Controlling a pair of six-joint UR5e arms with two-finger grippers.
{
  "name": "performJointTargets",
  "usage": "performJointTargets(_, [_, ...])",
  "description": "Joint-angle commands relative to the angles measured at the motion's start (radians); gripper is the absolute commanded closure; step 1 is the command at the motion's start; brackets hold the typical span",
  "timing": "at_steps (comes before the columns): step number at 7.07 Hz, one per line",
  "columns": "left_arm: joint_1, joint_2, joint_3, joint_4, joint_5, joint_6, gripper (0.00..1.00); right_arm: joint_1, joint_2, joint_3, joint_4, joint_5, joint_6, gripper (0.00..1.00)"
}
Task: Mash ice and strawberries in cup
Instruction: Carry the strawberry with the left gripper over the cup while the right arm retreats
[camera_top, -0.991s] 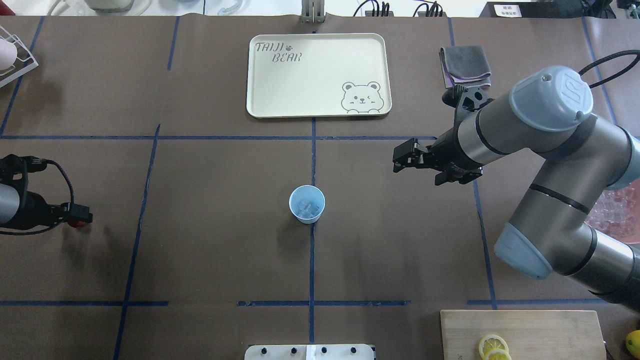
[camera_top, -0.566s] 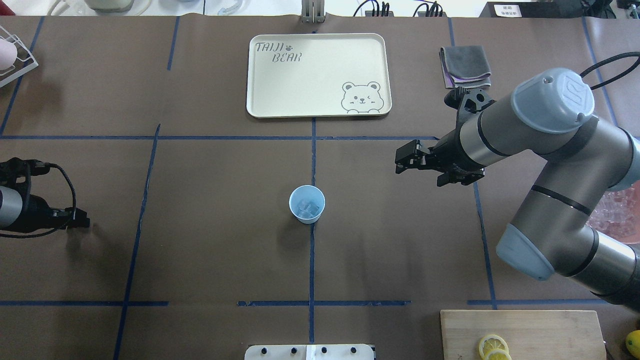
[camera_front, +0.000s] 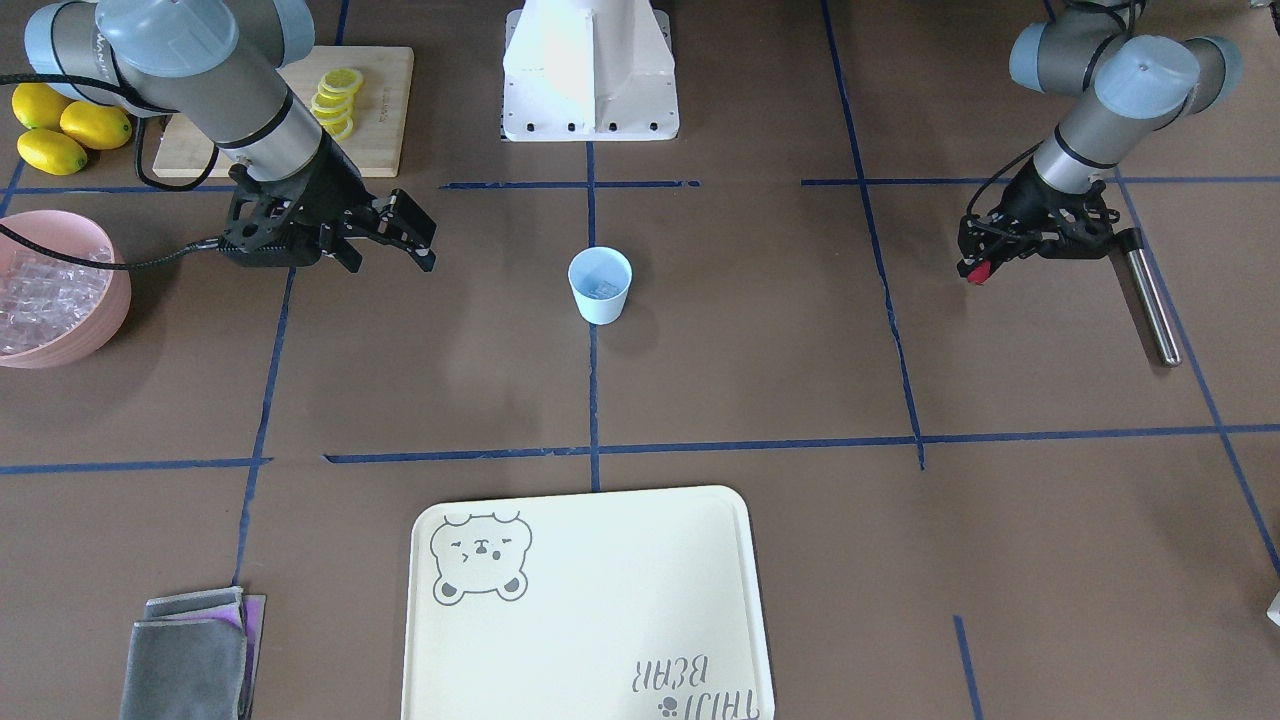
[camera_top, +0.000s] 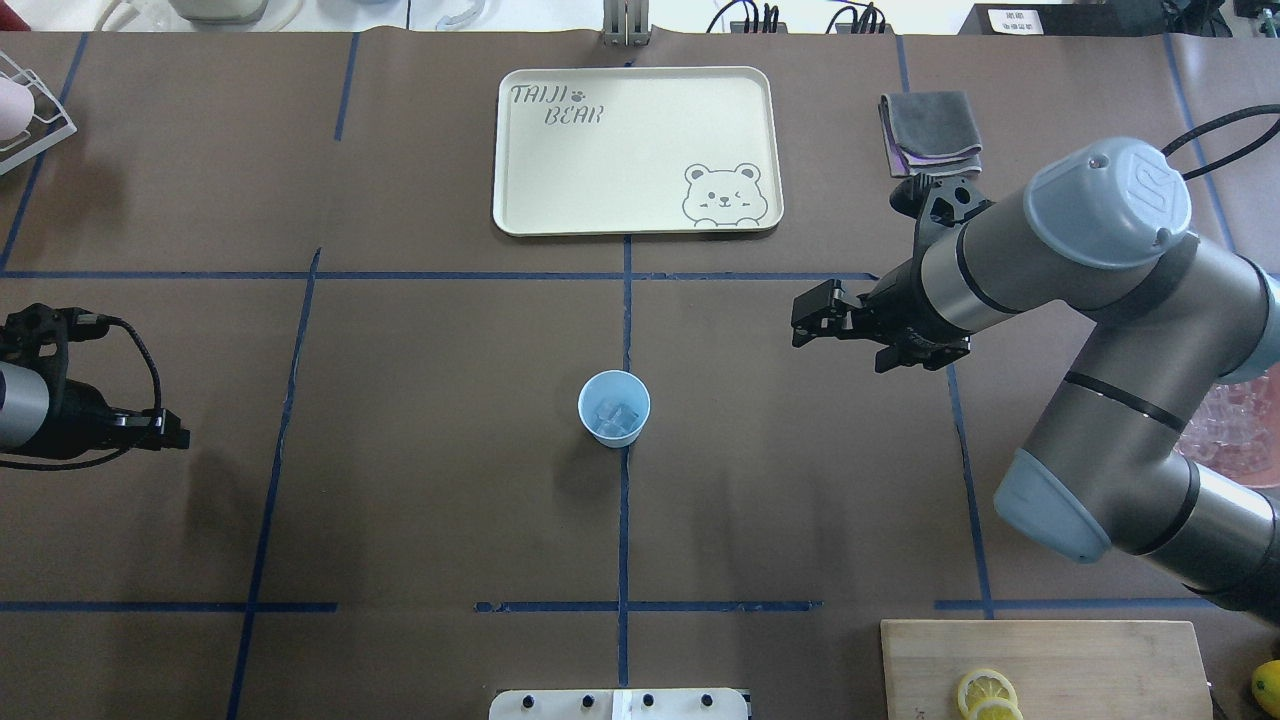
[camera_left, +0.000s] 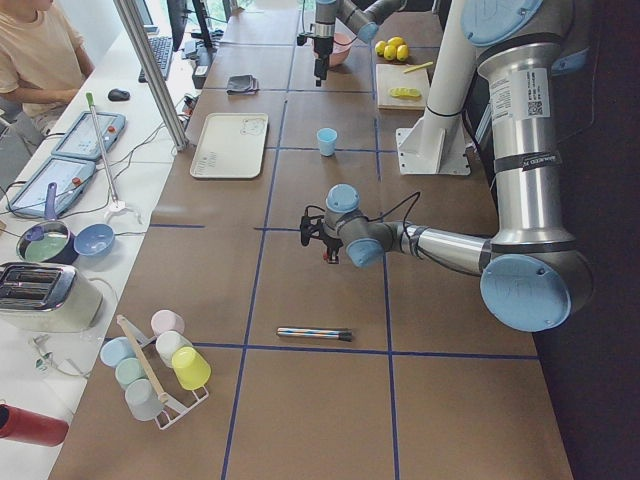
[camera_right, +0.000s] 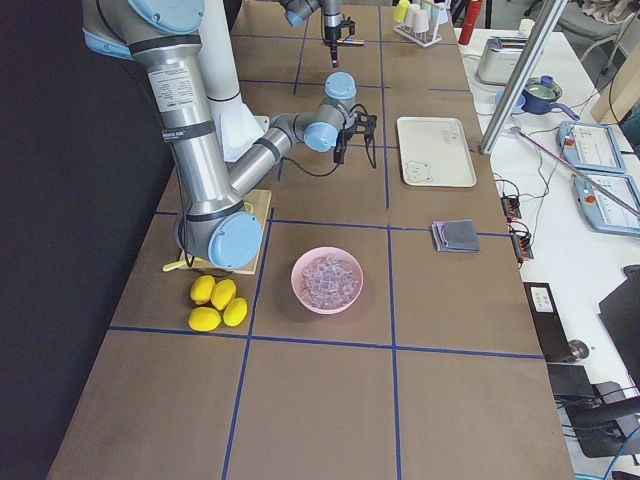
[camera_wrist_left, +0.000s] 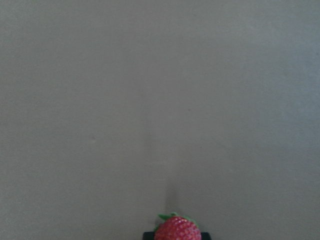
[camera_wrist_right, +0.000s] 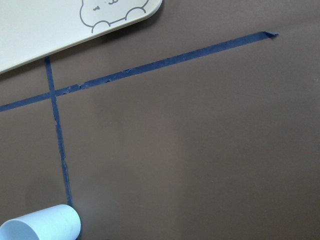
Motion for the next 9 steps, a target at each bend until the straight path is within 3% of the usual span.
performJointTargets(1, [0.012, -0.21, -0.136, 0.272, -0.021, -0.085, 1.0, 0.003, -0.03, 0.011, 0.002, 0.002, -0.023, 0.0])
performJointTargets(3, [0.119, -0.601, -0.142, 0.694, -0.012, -0.175, 1.0, 0.011, -0.11, 0.061, 0.004, 0.007, -0.105, 0.0])
performJointTargets(4, [0.142, -0.703, -0.141, 0.791, 0.056, -0.175, 1.0, 0.02, -0.142, 0.072, 0.005, 0.008, -0.136, 0.0])
performJointTargets(5, [0.21, -0.777, -0.112, 0.803, 0.145, -0.175, 1.0, 0.026, -0.193, 0.089, 0.005, 0.008, -0.181, 0.0])
performJointTargets(7, [0.23, -0.967, 0.119, 0.801, 0.209, -0.175, 1.0, 0.038, -0.27, 0.112, 0.036, 0.008, -0.25, 0.0])
performJointTargets(9, [0.23, -0.985, 0.171, 0.803, 0.218, -0.169, 1.0, 0.038, -0.284, 0.111, 0.05, 0.007, -0.252, 0.0])
